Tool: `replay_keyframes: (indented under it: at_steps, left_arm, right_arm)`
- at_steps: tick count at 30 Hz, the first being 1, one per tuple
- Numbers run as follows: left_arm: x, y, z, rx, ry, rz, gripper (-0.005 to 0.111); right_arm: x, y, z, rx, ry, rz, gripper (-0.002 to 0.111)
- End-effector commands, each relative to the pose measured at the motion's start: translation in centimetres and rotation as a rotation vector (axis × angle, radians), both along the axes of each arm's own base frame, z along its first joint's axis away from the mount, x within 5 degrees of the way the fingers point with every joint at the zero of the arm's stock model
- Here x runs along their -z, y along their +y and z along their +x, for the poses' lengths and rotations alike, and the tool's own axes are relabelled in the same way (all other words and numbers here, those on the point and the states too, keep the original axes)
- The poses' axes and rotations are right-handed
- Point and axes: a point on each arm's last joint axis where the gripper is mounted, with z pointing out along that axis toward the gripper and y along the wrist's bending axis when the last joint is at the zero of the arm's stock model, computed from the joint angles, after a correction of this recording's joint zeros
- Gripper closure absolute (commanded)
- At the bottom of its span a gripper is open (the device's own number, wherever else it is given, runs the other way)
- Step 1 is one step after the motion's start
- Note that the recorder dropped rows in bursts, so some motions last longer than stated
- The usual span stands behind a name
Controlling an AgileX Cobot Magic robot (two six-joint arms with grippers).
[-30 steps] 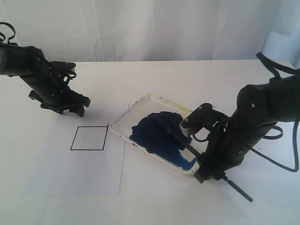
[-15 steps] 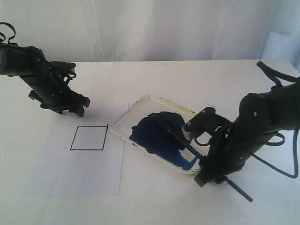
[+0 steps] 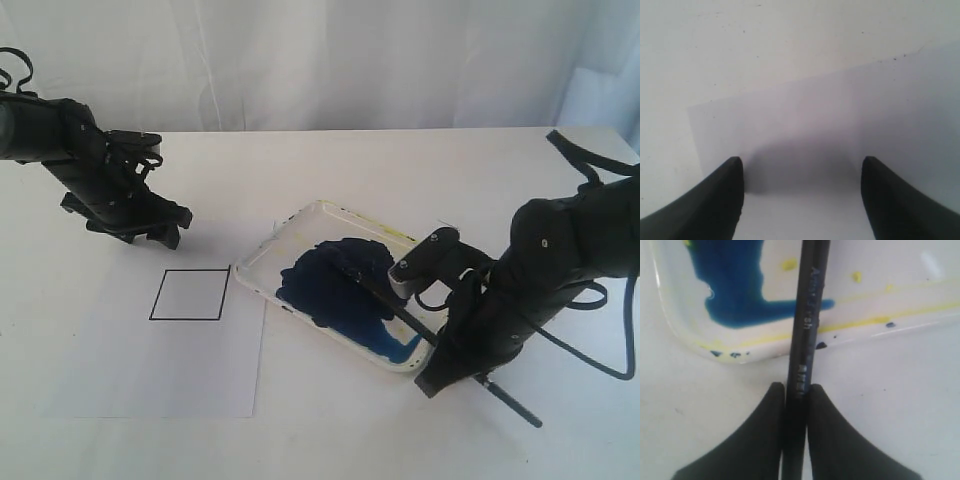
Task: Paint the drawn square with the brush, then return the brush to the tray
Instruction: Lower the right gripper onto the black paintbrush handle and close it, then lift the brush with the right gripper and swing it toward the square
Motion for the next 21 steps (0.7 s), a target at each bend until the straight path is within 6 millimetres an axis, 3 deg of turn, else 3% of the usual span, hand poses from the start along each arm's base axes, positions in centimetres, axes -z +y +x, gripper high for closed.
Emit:
replay_keyframes:
  at_steps: [1,7,21]
  left_arm:
    - [0.2,-0.2,-0.1,0.004,0.015,-0.001,0.037]
    - [0.2,-0.2,-0.1,0.004,0.017,0.000,0.037]
    - [0.4,-0.1,-0.4,0.018,0.047,0.019,0.037]
  right_arm:
    - [0.1,-0.1,-0.1,-0.008,0.005,-0.011,0.101]
    - [-0.7,-0.3,-0.3,-0.034,-0.008,-0.027,0.108]
    - [-6.2,-0.6,0.6,-0.182,-0.001,-0.156,0.108]
